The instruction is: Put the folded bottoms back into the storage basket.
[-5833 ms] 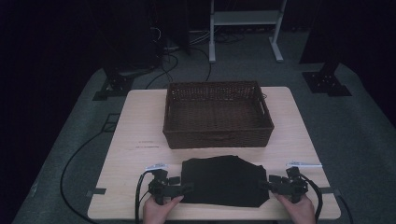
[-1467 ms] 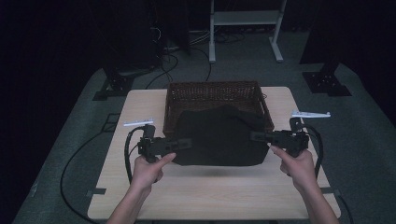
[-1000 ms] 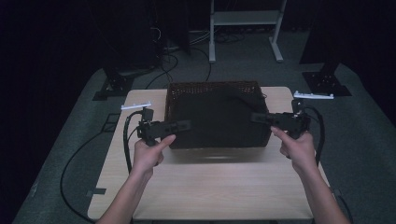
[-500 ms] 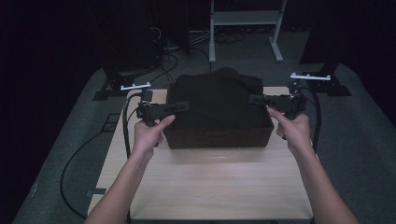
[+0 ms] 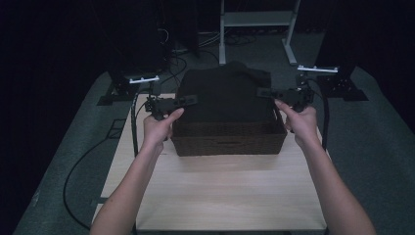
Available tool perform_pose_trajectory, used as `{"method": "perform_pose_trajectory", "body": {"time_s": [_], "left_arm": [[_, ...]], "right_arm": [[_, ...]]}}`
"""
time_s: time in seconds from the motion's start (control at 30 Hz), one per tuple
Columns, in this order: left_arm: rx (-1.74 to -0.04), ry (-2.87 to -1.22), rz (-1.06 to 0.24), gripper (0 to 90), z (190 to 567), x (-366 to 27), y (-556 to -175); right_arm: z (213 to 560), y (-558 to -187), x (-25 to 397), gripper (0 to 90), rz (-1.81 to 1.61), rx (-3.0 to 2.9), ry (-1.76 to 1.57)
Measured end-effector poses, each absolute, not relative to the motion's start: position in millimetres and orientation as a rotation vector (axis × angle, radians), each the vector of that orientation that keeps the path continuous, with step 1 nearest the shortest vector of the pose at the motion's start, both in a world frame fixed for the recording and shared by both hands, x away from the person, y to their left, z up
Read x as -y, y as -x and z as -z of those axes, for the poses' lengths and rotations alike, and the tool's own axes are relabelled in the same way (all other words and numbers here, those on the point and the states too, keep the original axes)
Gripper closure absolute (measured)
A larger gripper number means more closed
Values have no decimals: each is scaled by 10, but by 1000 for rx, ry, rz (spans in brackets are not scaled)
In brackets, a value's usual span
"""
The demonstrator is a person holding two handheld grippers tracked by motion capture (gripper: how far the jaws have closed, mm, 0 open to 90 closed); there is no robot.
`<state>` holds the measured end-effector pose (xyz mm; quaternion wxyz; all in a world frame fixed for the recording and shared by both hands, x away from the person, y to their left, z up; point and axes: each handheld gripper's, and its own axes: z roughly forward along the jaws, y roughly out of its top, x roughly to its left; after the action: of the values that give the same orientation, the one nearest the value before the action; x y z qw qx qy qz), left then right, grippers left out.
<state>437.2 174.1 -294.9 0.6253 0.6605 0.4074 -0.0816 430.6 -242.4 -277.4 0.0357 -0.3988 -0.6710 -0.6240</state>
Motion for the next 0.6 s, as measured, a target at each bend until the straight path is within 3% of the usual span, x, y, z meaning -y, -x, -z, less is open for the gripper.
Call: {"method": "perform_pose_trajectory", "body": {"time_s": [0.6], "left_arm": [[-1009, -1471, 163, 562, 3044, -1721, -4720]], "right_arm": [[2818, -4711, 2347, 774, 1865, 2102, 1322]]}}
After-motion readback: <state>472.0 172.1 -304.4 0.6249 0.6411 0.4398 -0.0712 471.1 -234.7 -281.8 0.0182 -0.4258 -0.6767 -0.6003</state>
